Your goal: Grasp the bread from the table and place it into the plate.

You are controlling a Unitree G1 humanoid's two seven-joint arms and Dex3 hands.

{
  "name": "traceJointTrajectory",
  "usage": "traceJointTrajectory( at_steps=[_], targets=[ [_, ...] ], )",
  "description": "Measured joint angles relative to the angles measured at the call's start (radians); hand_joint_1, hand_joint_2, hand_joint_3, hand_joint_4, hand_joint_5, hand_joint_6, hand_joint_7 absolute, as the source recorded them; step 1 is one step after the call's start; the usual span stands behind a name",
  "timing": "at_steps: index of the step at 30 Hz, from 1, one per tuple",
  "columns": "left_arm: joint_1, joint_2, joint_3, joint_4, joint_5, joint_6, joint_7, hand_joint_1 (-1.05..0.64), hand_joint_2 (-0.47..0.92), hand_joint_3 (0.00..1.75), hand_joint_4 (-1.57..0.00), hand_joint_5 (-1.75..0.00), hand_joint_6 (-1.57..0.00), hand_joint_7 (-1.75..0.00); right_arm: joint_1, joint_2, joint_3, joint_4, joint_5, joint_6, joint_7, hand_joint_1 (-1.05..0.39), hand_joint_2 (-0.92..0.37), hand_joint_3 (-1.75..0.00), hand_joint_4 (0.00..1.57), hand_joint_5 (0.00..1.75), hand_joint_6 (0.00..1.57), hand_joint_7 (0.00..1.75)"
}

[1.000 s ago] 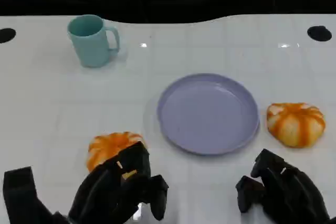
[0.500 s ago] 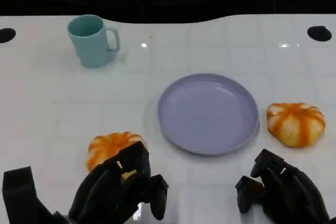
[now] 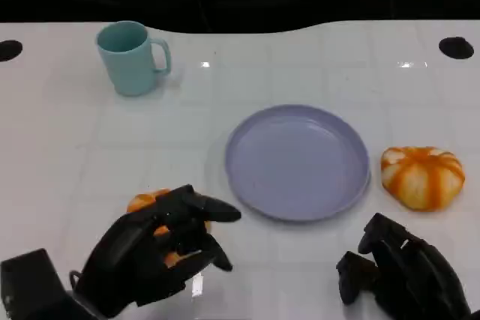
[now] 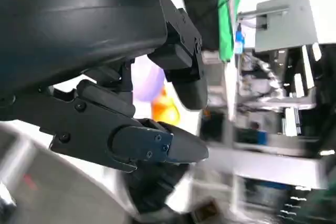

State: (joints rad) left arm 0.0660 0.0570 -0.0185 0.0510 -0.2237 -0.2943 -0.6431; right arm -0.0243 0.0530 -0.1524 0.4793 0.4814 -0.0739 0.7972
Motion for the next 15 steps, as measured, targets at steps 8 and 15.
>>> traceJointTrajectory(
  at_steps=[8,15],
  targets=[
    [0.0,0.15,-0.003,-0.11,0.363,-0.153,0.157,-0.69,0.92,0.15,-0.32,-0.57,-0.41,-0.06,0.002,0.0,0.003,-0.023,-0.002,0.003,-0.012,-0.55,-0.92,-0.24,0.77,1.67,0.68,1.42],
    [-0.004,0.282,-0.005,-0.228,0.853,-0.177,0.373,-0.75,0.92,0.19,-0.28,-0.53,-0.36,-0.01,-0.001,0.001,0.003,-0.018,-0.001,0.006,-0.013,-0.55,-0.92,-0.22,0.78,1.67,0.69,1.41]
  ],
)
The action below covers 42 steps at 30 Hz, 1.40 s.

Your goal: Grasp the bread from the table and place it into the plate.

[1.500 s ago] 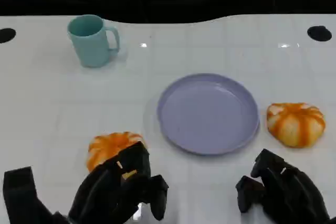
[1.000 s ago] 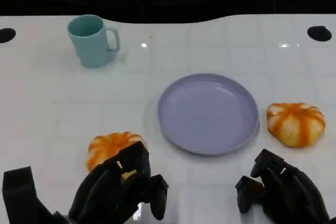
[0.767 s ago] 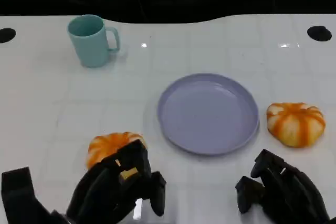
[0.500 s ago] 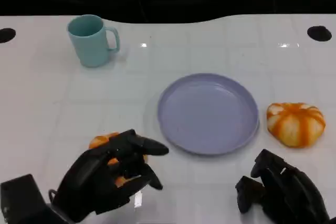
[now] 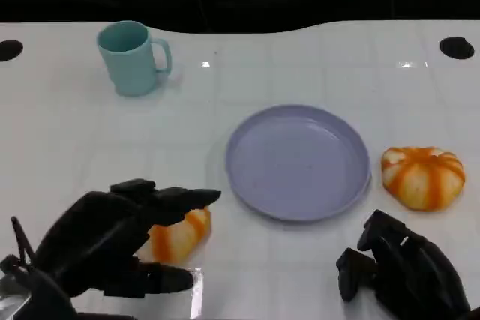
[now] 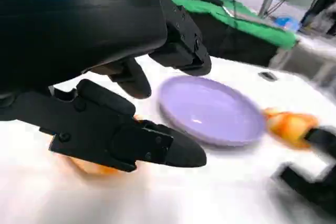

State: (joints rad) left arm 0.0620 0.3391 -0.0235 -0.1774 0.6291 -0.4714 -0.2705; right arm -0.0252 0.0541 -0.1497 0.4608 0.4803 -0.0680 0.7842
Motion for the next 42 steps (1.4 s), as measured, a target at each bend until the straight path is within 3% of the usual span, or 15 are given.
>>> traceJointTrajectory(
  at_steps=[8,15,28,32,33,34,35,36,38,39,40,41,42],
  targets=[
    [-0.013,0.034,-0.075,-0.059,0.322,0.137,0.092,-0.71,0.92,0.06,-0.35,-0.49,-0.4,-0.02,-0.01,0.0,-0.002,0.011,0.0,0.0,0.0,-0.56,-0.92,-0.23,0.77,1.68,0.69,1.41],
    [-0.06,0.052,-0.152,-0.03,0.417,0.23,0.104,-0.68,0.92,0.03,-0.38,-0.4,-0.39,0.0,-0.007,0.001,-0.001,0.008,0.0,-0.002,0.001,-0.55,-0.92,-0.24,0.77,1.69,0.69,1.42],
    [-0.255,0.073,-0.326,0.302,0.431,0.299,0.106,-0.64,0.91,0.0,-0.42,-0.27,-0.38,0.0,0.004,0.002,0.002,-0.01,0.0,-0.002,0.0,-0.56,-0.92,-0.23,0.77,1.71,0.69,1.43],
    [-0.315,0.062,-0.363,0.407,0.405,0.308,0.134,-0.59,0.92,0.01,-0.45,-0.24,-0.37,0.0,0.005,0.002,0.003,-0.013,-0.001,-0.003,0.0,-0.56,-0.92,-0.23,0.76,1.73,0.68,1.45],
    [-0.33,0.06,-0.373,0.436,0.394,0.305,0.147,-0.52,0.92,0.01,-0.52,-0.26,-0.4,-0.01,0.005,0.002,0.003,-0.014,-0.001,-0.003,-0.001,-0.56,-0.92,-0.24,0.76,1.73,0.68,1.46],
    [-0.342,0.06,-0.38,0.463,0.384,0.299,0.166,-0.47,0.92,0.02,-0.58,-0.29,-0.43,-0.03,0.007,0.002,0.004,-0.016,-0.002,-0.003,-0.001,-0.55,-0.92,-0.24,0.76,1.73,0.68,1.46],
    [-0.355,0.059,-0.387,0.497,0.375,0.284,0.198,-0.41,0.92,0.05,-0.61,-0.47,-0.49,-0.02,0.008,0.002,0.003,-0.016,-0.002,-0.004,-0.002,-0.55,-0.92,-0.24,0.76,1.73,0.68,1.46],
    [-0.368,0.058,-0.394,0.535,0.362,0.264,0.238,-0.32,0.92,0.15,-0.66,-0.92,-0.64,-0.04,0.008,0.002,0.003,-0.016,-0.002,-0.003,-0.002,-0.55,-0.92,-0.24,0.76,1.73,0.68,1.46],
    [-0.385,0.056,-0.408,0.625,0.346,0.204,0.372,-0.27,0.92,0.36,-0.75,-1.29,-0.91,-0.09,0.009,0.002,0.003,-0.016,-0.002,-0.003,-0.001,-0.55,-0.92,-0.24,0.75,1.73,0.67,1.46],
    [-0.397,0.054,-0.417,0.676,0.344,0.171,0.453,-0.27,0.89,0.55,-0.8,-1.49,-1.1,-0.21,0.01,0.002,0.003,-0.017,-0.001,-0.002,-0.001,-0.55,-0.92,-0.23,0.75,1.73,0.67,1.46],
    [-0.409,0.05,-0.425,0.727,0.343,0.142,0.527,-0.27,0.85,0.68,-0.81,-1.58,-1.14,-0.33,0.01,0.002,0.003,-0.018,-0.001,-0.002,-0.001,-0.55,-0.92,-0.23,0.75,1.73,0.67,1.46],
    [-0.421,0.047,-0.432,0.77,0.341,0.119,0.586,-0.28,0.8,0.76,-0.81,-1.66,-1.05,-0.73,0.011,0.002,0.003,-0.019,0.0,-0.001,-0.001,-0.55,-0.92,-0.23,0.75,1.73,0.67,1.45],
    [-0.434,0.044,-0.441,0.804,0.341,0.101,0.632,-0.26,0.74,0.86,-0.83,-1.71,-0.89,-1.26,0.012,0.002,0.003,-0.019,0.0,0.0,-0.001,-0.55,-0.92,-0.23,0.75,1.73,0.68,1.45]
  ],
)
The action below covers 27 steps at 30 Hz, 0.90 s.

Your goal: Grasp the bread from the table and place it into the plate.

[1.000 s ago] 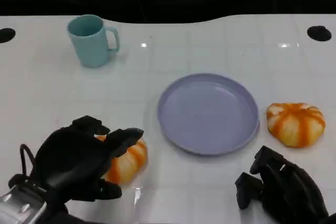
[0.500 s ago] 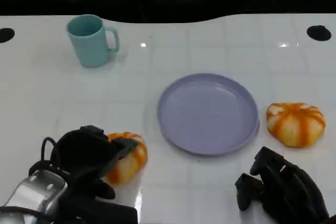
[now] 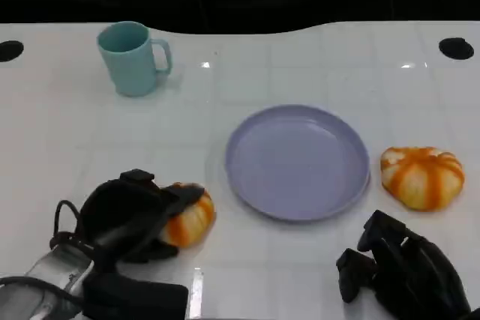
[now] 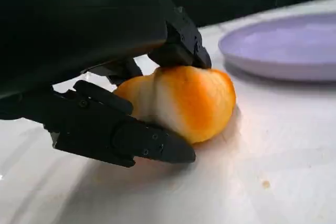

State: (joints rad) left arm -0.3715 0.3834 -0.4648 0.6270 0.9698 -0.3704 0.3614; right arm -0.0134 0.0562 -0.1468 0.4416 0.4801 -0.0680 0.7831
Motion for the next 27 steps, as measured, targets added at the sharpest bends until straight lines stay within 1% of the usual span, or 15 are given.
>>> traceJointTrajectory(
  at_steps=[1,2,3,4,8,12,17,19,21,23,27],
  targets=[
    [-0.014,-0.001,-0.009,0.033,0.0,-0.018,0.044,-0.26,0.71,0.91,-0.83,-1.73,-0.8,-1.49,0.001,0.0,0.0,-0.001,0.0,0.001,0.0,-0.55,-0.92,-0.23,0.75,1.73,0.68,1.45],
    [-0.025,-0.001,-0.018,0.06,0.0,-0.032,0.086,-0.25,0.68,0.96,-0.84,-1.74,-0.75,-1.62,0.001,0.0,0.0,-0.002,0.0,0.002,0.0,-0.55,-0.92,-0.23,0.75,1.73,0.68,1.45],
    [-0.033,-0.002,-0.025,0.083,0.001,-0.044,0.121,-0.24,0.64,1.02,-0.85,-1.74,-0.72,-1.69,0.001,0.0,0.0,-0.002,0.0,0.002,0.0,-0.55,-0.92,-0.23,0.75,1.73,0.68,1.45],
    [-0.042,-0.003,-0.034,0.109,0.002,-0.057,0.159,-0.23,0.63,1.05,-0.86,-1.74,-0.71,-1.72,0.002,0.0,0.0,-0.002,0.0,0.002,0.0,-0.55,-0.92,-0.24,0.75,1.73,0.68,1.46],
    [-0.065,-0.006,-0.071,0.188,0.006,-0.09,0.274,-0.23,0.61,1.09,-0.85,-1.75,-0.69,-1.74,0.002,-0.001,0.0,-0.003,0.0,0.007,-0.001,-0.55,-0.92,-0.24,0.75,1.73,0.67,1.45],
    [-0.089,-0.007,-0.101,0.248,0.005,-0.112,0.339,-0.22,0.6,1.12,-0.85,-1.75,-0.7,-1.75,0.002,-0.001,0.0,-0.003,-0.001,0.008,-0.001,-0.56,-0.92,-0.23,0.76,1.72,0.68,1.45],
    [-0.088,-0.012,-0.099,0.269,-0.021,-0.141,0.398,-0.22,0.54,1.25,-0.86,-1.75,-0.69,-1.75,0.001,0.0,-0.003,0.004,0.0,0.007,-0.001,-0.56,-0.92,-0.22,0.76,1.71,0.68,1.43],
    [-0.081,-0.018,-0.082,0.247,-0.046,-0.14,0.403,-0.21,0.47,1.34,-0.86,-1.75,-0.7,-1.75,0.0,0.0,-0.004,0.004,0.0,0.007,0.0,-0.56,-0.92,-0.22,0.77,1.71,0.68,1.43],
    [-0.068,-0.029,-0.053,0.207,-0.09,-0.138,0.402,-0.2,0.45,1.37,-0.87,-1.75,-0.7,-1.75,-0.002,0.0,-0.004,0.004,0.001,0.007,0.0,-0.56,-0.92,-0.22,0.77,1.71,0.69,1.43],
    [-0.053,-0.048,-0.014,0.16,-0.153,-0.14,0.389,-0.19,0.45,1.37,-0.88,-1.75,-0.69,-1.75,-0.004,0.0,-0.005,0.004,0.001,0.007,0.0,-0.57,-0.92,-0.22,0.78,1.71,0.7,1.43],
    [-0.048,-0.081,0.035,0.069,-0.223,-0.129,0.336,-0.19,0.42,1.29,-0.85,-1.75,-0.66,-1.74,-0.004,0.0,-0.005,0.005,0.001,0.008,0.0,-0.56,-0.92,-0.22,0.78,1.7,0.7,1.43]
  ],
)
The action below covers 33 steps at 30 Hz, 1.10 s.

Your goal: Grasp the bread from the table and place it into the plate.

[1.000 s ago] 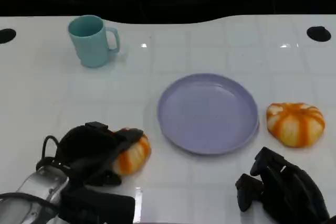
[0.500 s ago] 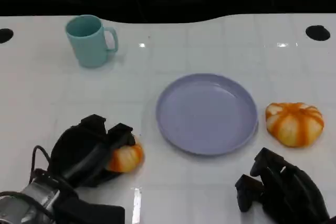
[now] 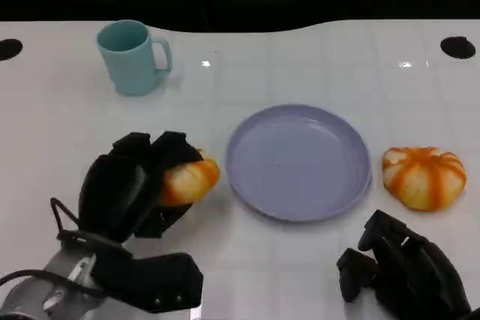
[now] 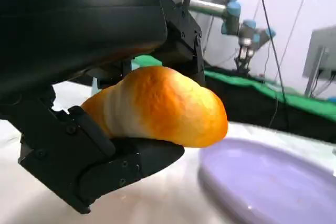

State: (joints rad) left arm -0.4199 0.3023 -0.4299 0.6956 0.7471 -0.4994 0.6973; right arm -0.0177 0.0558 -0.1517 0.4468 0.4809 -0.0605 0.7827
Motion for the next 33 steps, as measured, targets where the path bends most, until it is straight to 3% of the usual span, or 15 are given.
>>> traceJointTrajectory(
  at_steps=[13,30,31,33],
  targets=[
    [-0.116,-0.119,-0.004,-0.059,0.011,0.026,-0.053,-0.21,0.42,1.24,-0.88,-1.75,-0.68,-1.75,0.003,0.0,0.003,-0.001,0.001,0.001,0.001,-0.54,-0.92,-0.25,0.75,1.69,0.67,1.42],
    [-0.369,-0.302,-0.108,0.292,0.049,0.025,-0.081,-0.25,0.43,1.22,-0.93,-1.75,-0.76,-1.75,0.023,0.001,0.007,-0.005,-0.004,-0.02,0.004,-0.57,-0.92,-0.23,0.78,1.67,0.7,1.39],
    [-0.379,-0.308,-0.115,0.31,0.049,0.025,-0.081,-0.26,0.45,1.2,-0.93,-1.75,-0.77,-1.72,0.024,0.001,0.007,-0.003,-0.004,-0.026,0.005,-0.57,-0.92,-0.23,0.78,1.66,0.7,1.39],
    [-0.402,-0.315,-0.124,0.341,0.049,0.029,-0.092,-0.27,0.46,1.19,-0.89,-1.75,-0.84,-1.42,0.025,0.001,0.008,-0.003,-0.005,-0.029,0.005,-0.56,-0.92,-0.24,0.78,1.66,0.7,1.4]
  ],
)
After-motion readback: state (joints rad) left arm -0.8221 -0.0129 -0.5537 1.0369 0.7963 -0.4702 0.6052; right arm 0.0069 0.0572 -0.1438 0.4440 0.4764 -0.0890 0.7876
